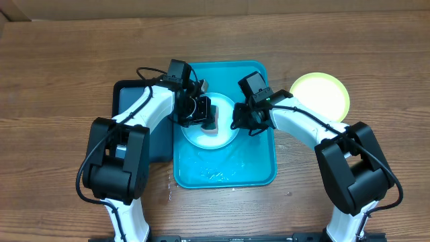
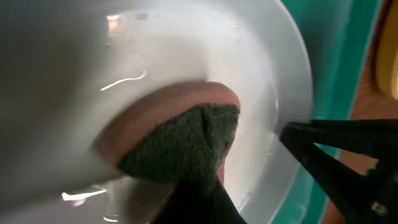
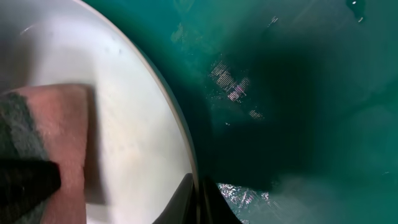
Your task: Clean dirty plates on tray and stack at the side
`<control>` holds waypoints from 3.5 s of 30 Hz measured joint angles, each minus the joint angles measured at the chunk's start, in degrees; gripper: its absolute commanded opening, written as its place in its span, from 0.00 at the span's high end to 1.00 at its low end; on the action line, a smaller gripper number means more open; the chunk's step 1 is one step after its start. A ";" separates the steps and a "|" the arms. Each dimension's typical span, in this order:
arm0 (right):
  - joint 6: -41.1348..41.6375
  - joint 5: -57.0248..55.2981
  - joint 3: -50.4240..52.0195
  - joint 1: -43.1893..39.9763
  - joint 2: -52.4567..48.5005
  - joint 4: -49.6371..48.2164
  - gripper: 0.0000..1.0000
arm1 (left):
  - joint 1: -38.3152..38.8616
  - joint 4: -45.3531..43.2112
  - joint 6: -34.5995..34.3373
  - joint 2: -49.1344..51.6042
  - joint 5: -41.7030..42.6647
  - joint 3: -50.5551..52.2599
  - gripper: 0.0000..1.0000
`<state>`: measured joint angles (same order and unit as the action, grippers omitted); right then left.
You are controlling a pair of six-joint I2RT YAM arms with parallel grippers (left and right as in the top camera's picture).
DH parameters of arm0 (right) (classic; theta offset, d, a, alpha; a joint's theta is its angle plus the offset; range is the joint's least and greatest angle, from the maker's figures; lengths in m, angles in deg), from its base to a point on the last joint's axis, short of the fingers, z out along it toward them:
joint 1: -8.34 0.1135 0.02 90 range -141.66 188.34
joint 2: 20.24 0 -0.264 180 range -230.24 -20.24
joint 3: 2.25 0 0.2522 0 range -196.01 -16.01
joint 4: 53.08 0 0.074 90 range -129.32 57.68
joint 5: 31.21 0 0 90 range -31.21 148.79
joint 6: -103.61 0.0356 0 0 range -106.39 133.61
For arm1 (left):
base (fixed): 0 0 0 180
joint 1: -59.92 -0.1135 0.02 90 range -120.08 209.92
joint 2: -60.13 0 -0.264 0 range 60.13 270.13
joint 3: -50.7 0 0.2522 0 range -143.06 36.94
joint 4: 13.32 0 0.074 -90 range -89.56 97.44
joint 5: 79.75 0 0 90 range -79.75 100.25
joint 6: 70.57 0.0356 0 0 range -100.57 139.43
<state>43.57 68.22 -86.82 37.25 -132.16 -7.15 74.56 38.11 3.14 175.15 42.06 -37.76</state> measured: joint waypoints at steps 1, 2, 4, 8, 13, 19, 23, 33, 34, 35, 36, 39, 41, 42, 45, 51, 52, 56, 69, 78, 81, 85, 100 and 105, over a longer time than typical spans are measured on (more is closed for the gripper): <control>-0.04 0.04 0.00 0.02 0.00 0.02 0.90 | 0.00 0.02 0.09 0.00 0.20 0.00 0.96; -0.17 0.20 0.00 0.02 0.00 -0.02 0.89 | 0.00 0.04 0.15 -0.04 0.17 0.00 0.96; -0.02 0.28 0.00 0.04 0.00 0.00 0.89 | -0.07 0.55 0.17 -0.46 -0.28 0.00 0.96; -0.02 0.46 0.00 0.07 0.00 -0.02 0.89 | -0.15 3.06 0.22 -2.86 -3.93 0.00 0.96; -0.02 0.63 0.00 0.07 0.00 -0.04 0.89 | -0.37 8.33 0.31 -4.72 -10.12 0.09 0.96; -0.02 0.63 0.00 0.07 0.00 -0.02 0.89 | -0.35 5.92 -0.90 -4.74 -16.13 3.78 0.96; -0.02 0.63 0.00 0.07 0.00 -0.02 0.90 | -0.11 2.80 -2.73 -5.42 -16.92 6.21 0.96; -0.02 0.48 0.00 0.04 0.00 0.02 0.90 | -0.35 -2.40 -3.74 -5.75 -7.74 7.56 0.96; 0.00 0.48 0.00 0.04 0.00 0.02 0.89 | -0.37 -2.51 -3.74 -5.75 -6.82 7.56 0.96; 0.04 0.50 0.00 0.04 0.00 0.02 0.86 | -0.50 -2.14 -3.74 -5.75 -5.81 7.45 0.96; 0.07 0.52 0.00 0.04 0.00 0.00 0.82 | -0.66 -1.20 -3.69 -5.75 -5.09 7.21 0.96; 0.04 0.61 0.00 0.07 0.00 -0.07 0.76 | -1.75 2.86 -3.17 -5.75 -3.56 5.11 0.96; -0.15 0.66 0.00 0.07 0.00 -0.09 0.76 | -2.58 4.48 -2.80 -5.75 -3.21 3.19 0.95; -0.13 0.68 0.00 0.07 0.00 -0.04 0.76 | -3.08 4.87 -2.58 -5.75 -3.26 2.05 0.96; -0.15 0.66 0.00 0.07 0.00 -0.09 0.76 | -3.93 5.60 -1.97 -5.86 -4.68 0.20 0.94; -0.13 0.66 0.00 0.07 0.00 -0.11 0.76 | -3.87 6.54 -1.73 -5.90 -10.21 1.62 0.92; -0.13 0.68 0.00 0.07 0.00 -0.17 0.76 | -3.74 5.90 -1.70 -5.90 -10.67 2.34 0.91; -0.13 0.68 0.00 0.07 0.00 -0.26 0.77 | -2.95 1.99 -1.57 -5.88 -11.69 5.81 0.90; -0.02 -0.02 0.00 -0.02 0.00 -0.02 0.85 | -2.73 -5.31 -1.60 -3.72 -2.21 7.93 0.96; -0.02 0.24 0.00 0.07 0.00 -0.24 0.92 | -4.39 -2.27 0.28 -3.61 10.36 6.14 0.96; 0.00 0.26 0.00 0.07 0.00 -0.24 0.92 | -6.71 1.22 1.42 -6.29 10.27 4.39 0.96; -0.02 0.28 0.00 0.07 0.00 -0.24 0.91 | -10.86 5.99 2.32 -13.25 6.49 2.86 0.96; -0.02 0.68 0.00 0.07 0.00 0.35 0.83 | -19.98 17.57 7.32 -19.98 -22.84 8.81 0.95; -0.04 0.66 0.00 0.07 0.00 0.35 0.83 | -19.98 11.47 6.67 -19.76 -27.65 15.56 0.94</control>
<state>43.52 68.87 -86.82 37.31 -132.16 -6.80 54.58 49.59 9.80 155.39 14.41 -22.20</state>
